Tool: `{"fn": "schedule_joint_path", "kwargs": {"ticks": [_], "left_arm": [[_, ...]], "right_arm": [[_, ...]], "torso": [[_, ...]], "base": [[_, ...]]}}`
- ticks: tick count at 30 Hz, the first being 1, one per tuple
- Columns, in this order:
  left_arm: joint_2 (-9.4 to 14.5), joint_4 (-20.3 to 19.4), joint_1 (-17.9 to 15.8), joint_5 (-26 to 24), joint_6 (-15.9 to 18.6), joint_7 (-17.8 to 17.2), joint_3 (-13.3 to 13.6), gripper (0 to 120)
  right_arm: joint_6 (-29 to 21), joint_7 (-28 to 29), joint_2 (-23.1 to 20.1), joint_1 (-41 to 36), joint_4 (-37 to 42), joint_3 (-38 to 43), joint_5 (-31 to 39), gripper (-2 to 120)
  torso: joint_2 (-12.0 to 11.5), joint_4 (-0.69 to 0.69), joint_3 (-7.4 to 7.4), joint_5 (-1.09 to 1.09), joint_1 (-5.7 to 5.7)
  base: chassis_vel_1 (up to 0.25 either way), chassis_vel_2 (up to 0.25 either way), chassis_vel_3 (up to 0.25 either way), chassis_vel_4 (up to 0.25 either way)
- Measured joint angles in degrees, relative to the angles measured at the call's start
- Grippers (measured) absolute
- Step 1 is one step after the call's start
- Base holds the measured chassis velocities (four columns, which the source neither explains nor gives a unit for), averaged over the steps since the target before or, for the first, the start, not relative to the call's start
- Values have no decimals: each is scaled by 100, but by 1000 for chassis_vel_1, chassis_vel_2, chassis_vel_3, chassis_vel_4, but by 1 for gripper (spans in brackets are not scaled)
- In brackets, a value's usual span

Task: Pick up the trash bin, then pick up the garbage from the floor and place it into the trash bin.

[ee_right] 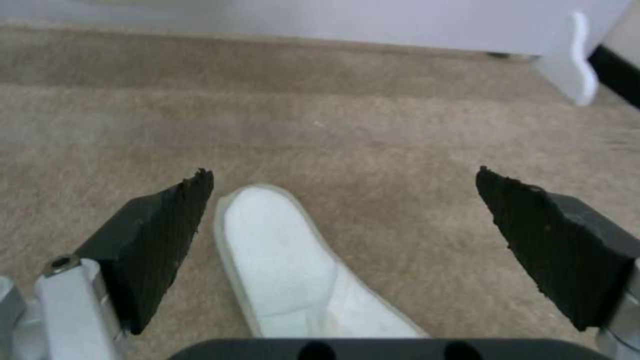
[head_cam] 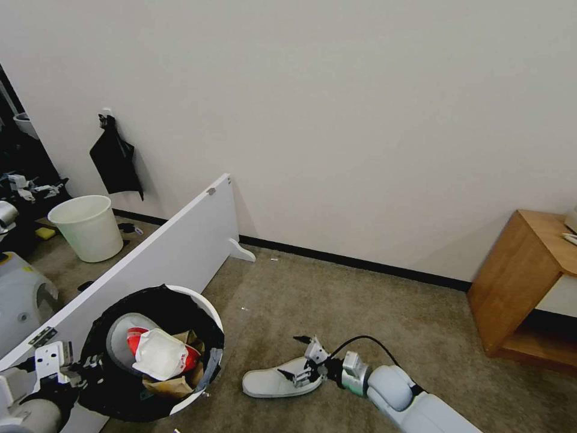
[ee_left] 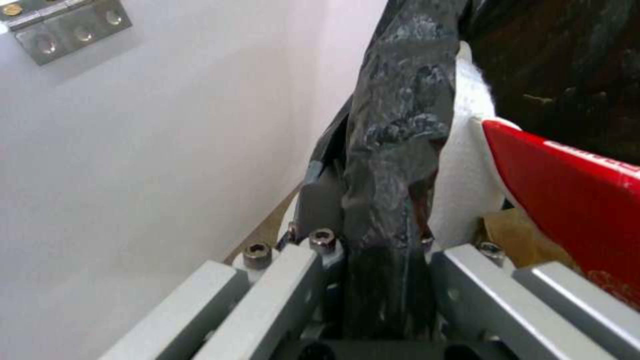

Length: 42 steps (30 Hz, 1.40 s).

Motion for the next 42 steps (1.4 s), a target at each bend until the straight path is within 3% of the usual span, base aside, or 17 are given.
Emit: {"fn": "schedule_joint_path", "kwargs": {"ticks": [27, 42], "left_arm": [[47, -20, 2, 1, -1, 14, -33, 3], [76, -20, 0, -24, -7, 22, -51, 3]], "right_arm": [[215, -407, 681, 150, -1564, -17, -367, 100], [274, -460, 687, 205, -1916, 210, -512, 100]], "torso": [[1, 1, 0, 0, 0], [0, 0, 0, 0, 0]], "base": [[0, 0, 0, 0], [0, 0, 0, 0]]}}
